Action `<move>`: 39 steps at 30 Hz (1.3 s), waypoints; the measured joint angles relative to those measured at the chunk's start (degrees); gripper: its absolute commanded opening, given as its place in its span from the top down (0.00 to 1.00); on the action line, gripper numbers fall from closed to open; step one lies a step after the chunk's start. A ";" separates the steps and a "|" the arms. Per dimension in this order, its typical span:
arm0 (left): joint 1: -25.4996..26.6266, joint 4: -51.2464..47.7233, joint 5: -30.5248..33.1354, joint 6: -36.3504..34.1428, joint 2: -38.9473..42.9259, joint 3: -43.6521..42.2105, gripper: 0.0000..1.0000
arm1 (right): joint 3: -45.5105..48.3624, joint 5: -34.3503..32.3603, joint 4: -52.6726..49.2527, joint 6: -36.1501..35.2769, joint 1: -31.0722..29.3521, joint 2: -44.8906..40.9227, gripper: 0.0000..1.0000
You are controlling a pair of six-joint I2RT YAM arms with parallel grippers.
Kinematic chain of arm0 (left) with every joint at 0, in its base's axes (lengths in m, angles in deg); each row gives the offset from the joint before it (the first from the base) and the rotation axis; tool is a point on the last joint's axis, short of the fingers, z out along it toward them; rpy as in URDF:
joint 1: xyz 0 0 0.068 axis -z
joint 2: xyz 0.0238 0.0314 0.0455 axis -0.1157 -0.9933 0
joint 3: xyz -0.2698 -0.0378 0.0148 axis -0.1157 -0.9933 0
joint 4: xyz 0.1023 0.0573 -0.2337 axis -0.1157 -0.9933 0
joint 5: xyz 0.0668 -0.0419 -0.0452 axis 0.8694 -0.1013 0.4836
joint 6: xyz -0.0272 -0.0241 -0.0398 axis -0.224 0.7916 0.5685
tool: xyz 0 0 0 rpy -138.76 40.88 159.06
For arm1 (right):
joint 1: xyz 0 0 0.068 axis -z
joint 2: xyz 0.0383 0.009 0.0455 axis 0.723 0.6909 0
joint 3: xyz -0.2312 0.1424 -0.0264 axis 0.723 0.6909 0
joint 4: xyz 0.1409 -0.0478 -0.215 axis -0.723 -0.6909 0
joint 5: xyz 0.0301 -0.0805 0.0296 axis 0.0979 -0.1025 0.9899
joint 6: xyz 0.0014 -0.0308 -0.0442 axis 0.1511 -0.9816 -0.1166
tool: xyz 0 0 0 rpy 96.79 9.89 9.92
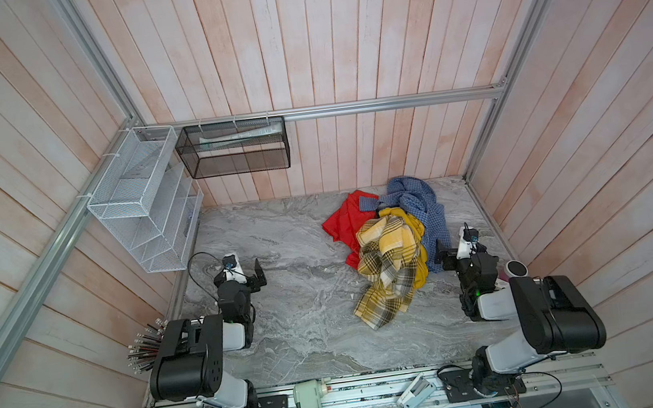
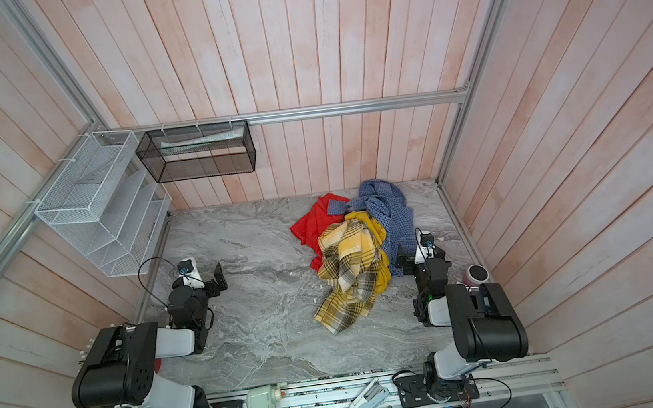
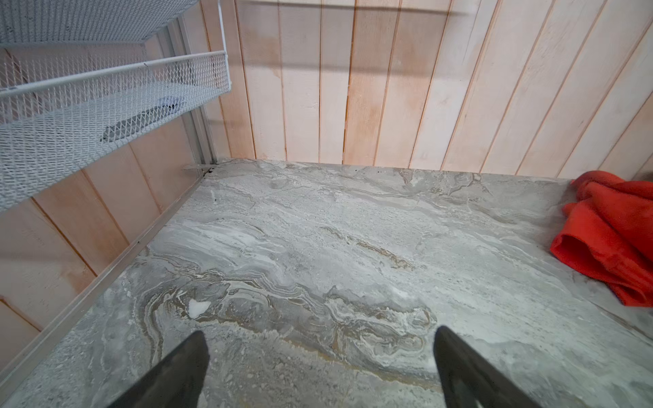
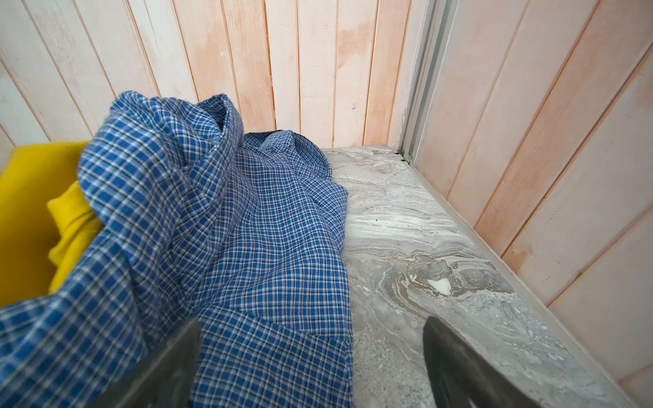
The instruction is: Pick out a specific cloth from the pile
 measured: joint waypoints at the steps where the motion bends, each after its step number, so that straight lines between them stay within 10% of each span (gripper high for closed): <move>1: 0.00 0.00 0.00 0.00 -0.02 0.00 0.00 | 0.00 0.00 -0.02 0.00 0.00 0.00 0.02; 34: 0.00 -0.39 0.46 0.26 0.35 0.07 0.00 | 0.00 -0.50 -0.02 0.50 0.02 -0.02 0.02; 39: 0.04 -20.02 5.14 4.61 8.66 8.76 0.00 | -6.91 -1.90 -14.36 4.98 2.38 -4.57 0.03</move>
